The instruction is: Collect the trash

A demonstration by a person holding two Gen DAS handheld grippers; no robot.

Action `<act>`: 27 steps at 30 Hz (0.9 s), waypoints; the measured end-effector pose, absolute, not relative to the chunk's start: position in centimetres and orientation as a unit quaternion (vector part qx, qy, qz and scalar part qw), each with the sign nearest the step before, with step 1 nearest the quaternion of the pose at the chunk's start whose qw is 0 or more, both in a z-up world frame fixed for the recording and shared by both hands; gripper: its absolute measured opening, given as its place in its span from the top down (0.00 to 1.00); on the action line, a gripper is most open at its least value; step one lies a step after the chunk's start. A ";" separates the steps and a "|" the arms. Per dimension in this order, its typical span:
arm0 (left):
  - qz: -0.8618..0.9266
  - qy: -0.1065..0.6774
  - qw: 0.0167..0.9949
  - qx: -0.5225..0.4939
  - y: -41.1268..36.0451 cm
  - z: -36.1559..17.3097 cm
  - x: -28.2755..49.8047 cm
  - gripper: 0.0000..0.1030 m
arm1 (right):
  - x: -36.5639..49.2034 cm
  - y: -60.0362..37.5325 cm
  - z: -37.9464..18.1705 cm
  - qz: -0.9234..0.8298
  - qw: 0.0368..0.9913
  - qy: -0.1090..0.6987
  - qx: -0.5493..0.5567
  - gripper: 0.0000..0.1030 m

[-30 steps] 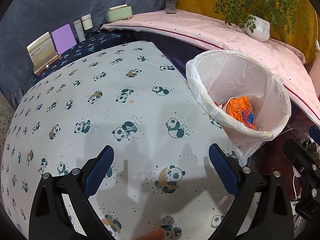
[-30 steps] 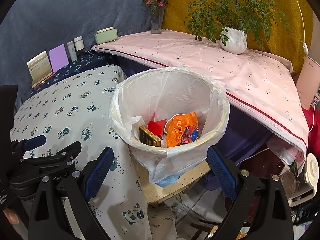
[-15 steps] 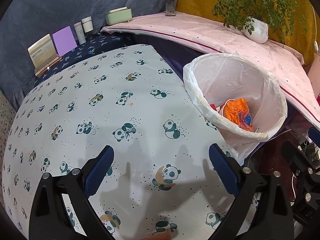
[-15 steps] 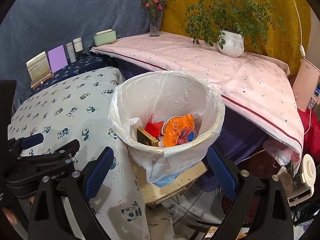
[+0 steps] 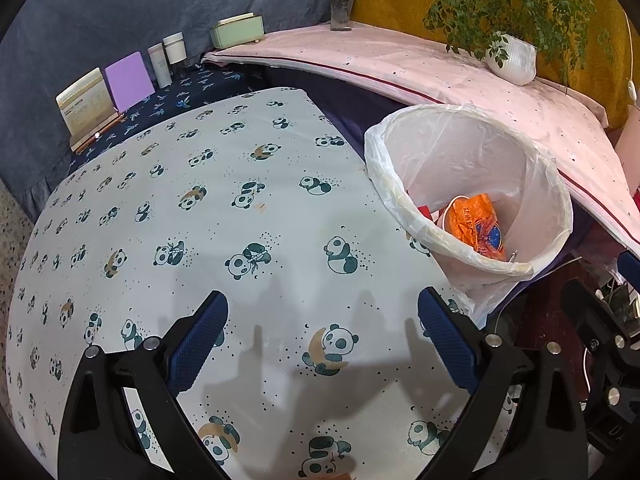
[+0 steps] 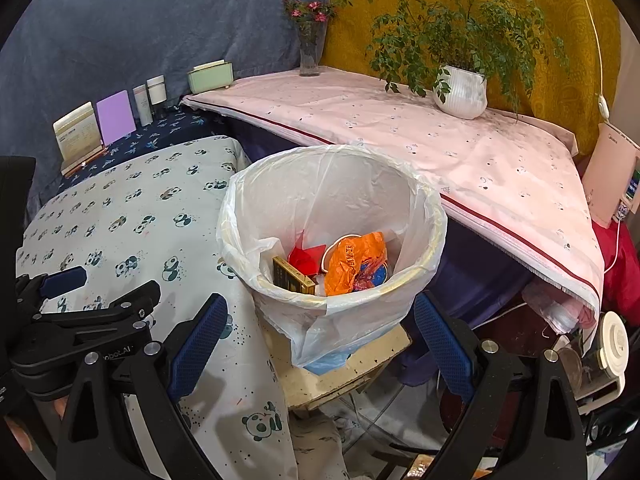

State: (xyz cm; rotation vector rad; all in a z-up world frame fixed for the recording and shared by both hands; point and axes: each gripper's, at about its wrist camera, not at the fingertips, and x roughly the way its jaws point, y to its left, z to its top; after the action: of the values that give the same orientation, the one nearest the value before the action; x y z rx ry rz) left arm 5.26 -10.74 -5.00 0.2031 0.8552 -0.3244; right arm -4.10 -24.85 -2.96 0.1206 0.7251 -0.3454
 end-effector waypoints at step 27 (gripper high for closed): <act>-0.155 0.405 0.894 0.109 -10.7 -4.5 4.9 0.11 | -4.2 -24.6 -3.1 -0.168 0.918 0.355 0.053 0.12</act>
State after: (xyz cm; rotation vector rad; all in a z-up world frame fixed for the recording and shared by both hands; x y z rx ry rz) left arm 4.85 -10.69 -4.45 0.2269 0.8402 -0.3205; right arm -4.17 -24.57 -3.11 0.1089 0.7304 -0.3451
